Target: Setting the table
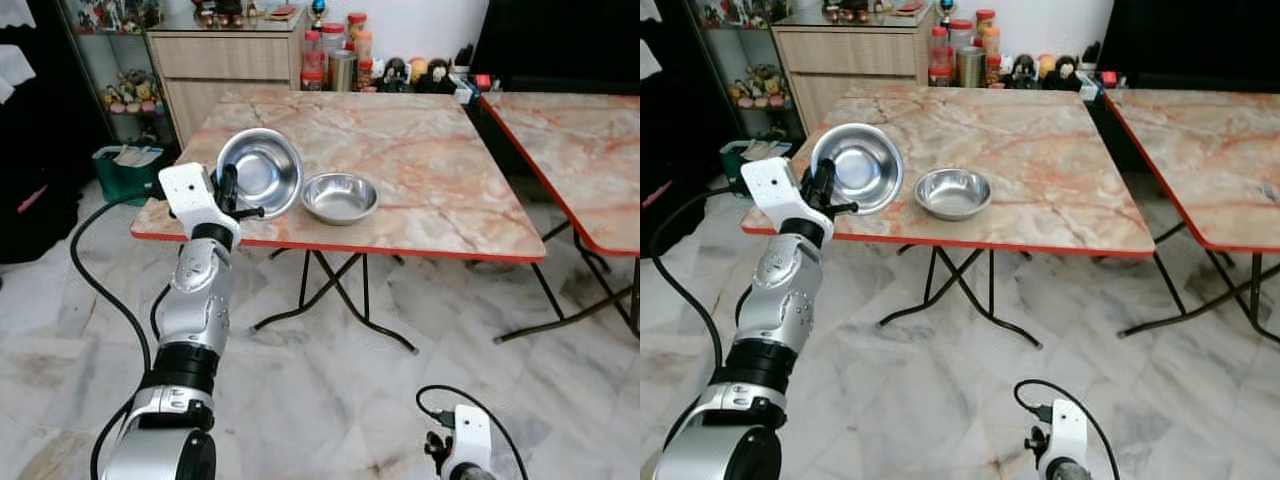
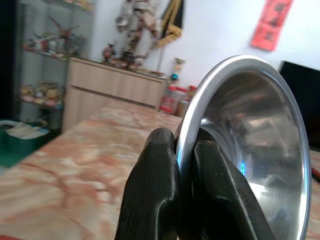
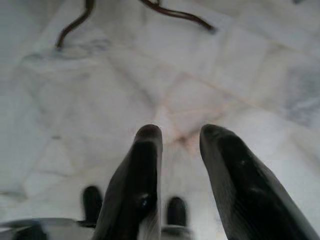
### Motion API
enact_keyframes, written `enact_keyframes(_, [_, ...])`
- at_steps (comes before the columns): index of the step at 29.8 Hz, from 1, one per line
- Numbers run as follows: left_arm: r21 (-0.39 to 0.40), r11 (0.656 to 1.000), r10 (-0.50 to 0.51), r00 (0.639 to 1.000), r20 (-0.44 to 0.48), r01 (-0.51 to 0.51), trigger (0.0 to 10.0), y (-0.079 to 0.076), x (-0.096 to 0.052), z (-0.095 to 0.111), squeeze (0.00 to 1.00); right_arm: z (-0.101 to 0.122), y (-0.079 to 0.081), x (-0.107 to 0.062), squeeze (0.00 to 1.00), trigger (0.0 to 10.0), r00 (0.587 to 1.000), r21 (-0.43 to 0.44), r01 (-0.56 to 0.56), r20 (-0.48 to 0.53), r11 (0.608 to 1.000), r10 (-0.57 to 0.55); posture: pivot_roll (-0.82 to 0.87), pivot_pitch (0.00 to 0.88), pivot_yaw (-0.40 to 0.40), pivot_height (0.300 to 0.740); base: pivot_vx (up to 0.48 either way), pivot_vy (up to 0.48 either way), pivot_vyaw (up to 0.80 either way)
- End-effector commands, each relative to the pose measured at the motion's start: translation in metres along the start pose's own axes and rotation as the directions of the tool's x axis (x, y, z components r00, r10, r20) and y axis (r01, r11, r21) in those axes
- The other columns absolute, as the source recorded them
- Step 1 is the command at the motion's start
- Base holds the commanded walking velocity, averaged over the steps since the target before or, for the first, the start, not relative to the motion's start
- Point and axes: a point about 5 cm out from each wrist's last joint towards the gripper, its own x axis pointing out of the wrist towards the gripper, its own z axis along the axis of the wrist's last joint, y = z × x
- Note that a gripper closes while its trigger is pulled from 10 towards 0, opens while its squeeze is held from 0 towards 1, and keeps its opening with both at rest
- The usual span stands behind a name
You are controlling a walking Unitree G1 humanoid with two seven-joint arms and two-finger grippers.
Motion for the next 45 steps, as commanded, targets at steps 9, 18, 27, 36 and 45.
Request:
enact_keyframes(9, [-0.018, 0.999, -0.028, 1.0, 0.003, 0.028, 10.0, -0.006, 0.002, 0.003, 0.0, 0.001, 0.0, 0.0, 0.0, 10.0, 1.0, 0.002, 0.01, 0.0, 1.0, -0.01, -0.01, 0.0, -0.028, 0.736, 0.39, 0.0, -0.43])
enact_keyframes(18, [-0.022, 0.999, -0.05, 0.999, -0.009, 0.05, 10.0, -0.008, 0.001, 0.001, 0.0, 0.002, -0.001, 0.0, 0.0, 10.0, 1.0, -0.003, 0.014, 0.002, 1.0, -0.014, 0.0, 0.0, -0.029, 0.736, 0.393, 0.0, 0.0])
enact_keyframes(27, [-0.025, 0.997, -0.076, 0.997, -0.023, 0.075, 10.0, -0.012, 0.0, -0.002, 0.0, 0.001, 0.0, 0.0, 0.0, 10.0, 1.0, -0.005, 0.013, -0.002, 1.0, -0.013, -0.01, 0.0, -0.028, 0.736, 0.391, 0.0, 0.0])
enact_keyframes(36, [-0.026, 0.994, -0.105, 0.994, -0.042, 0.104, 10.0, -0.014, -0.001, -0.004, 0.0, 0.001, 0.0, 0.0, 0.0, 10.0, 1.0, -0.007, 0.011, -0.004, 1.0, -0.011, -0.01, 0.0, -0.029, 0.736, 0.392, 0.0, 0.0])
enact_keyframes(45, [-0.019, 0.987, -0.158, 0.982, -0.101, 0.157, 10.0, -0.021, -0.004, -0.014, 0.0, 0.001, 0.001, 0.001, 0.0, 10.0, 1.0, -0.005, 0.006, -0.003, 1.0, -0.006, 0.0, 0.0, -0.027, 0.736, 0.113, 0.0, 0.0])
